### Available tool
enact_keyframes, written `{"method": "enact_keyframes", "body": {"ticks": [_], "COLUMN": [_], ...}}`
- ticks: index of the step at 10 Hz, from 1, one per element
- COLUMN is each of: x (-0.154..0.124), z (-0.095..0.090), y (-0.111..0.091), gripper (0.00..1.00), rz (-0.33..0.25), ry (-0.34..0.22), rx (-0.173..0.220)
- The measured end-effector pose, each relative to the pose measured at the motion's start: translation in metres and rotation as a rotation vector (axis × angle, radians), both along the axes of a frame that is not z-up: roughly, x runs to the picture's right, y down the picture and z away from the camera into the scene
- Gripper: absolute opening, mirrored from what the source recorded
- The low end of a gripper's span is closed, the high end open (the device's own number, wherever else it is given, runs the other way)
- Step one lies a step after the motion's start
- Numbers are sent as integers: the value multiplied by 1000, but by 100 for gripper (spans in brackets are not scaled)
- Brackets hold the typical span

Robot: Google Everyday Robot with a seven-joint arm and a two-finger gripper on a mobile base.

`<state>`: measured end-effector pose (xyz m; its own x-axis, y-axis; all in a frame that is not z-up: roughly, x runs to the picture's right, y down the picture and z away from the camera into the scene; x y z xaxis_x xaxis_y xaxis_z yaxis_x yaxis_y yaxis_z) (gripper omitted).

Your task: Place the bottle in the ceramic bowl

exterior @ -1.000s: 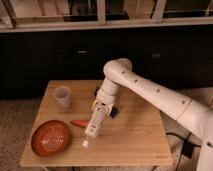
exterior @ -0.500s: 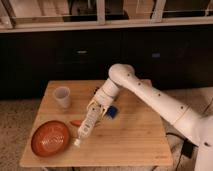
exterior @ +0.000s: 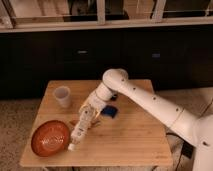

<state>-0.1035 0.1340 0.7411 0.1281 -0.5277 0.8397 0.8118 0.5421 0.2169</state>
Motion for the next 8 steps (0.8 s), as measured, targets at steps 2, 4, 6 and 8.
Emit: {"method": "enact_keyframes", "body": {"ticks": [2,4,6,8], "x": [-20,-29,-39,-46], "z": [1,3,2,2], "y": [2,5,8,8], "gripper": [15,15,15,15], "rz": [-10,-20,-29,-18], "ry": [5,19,33,62], "rx": [14,1,-7,-28]}}
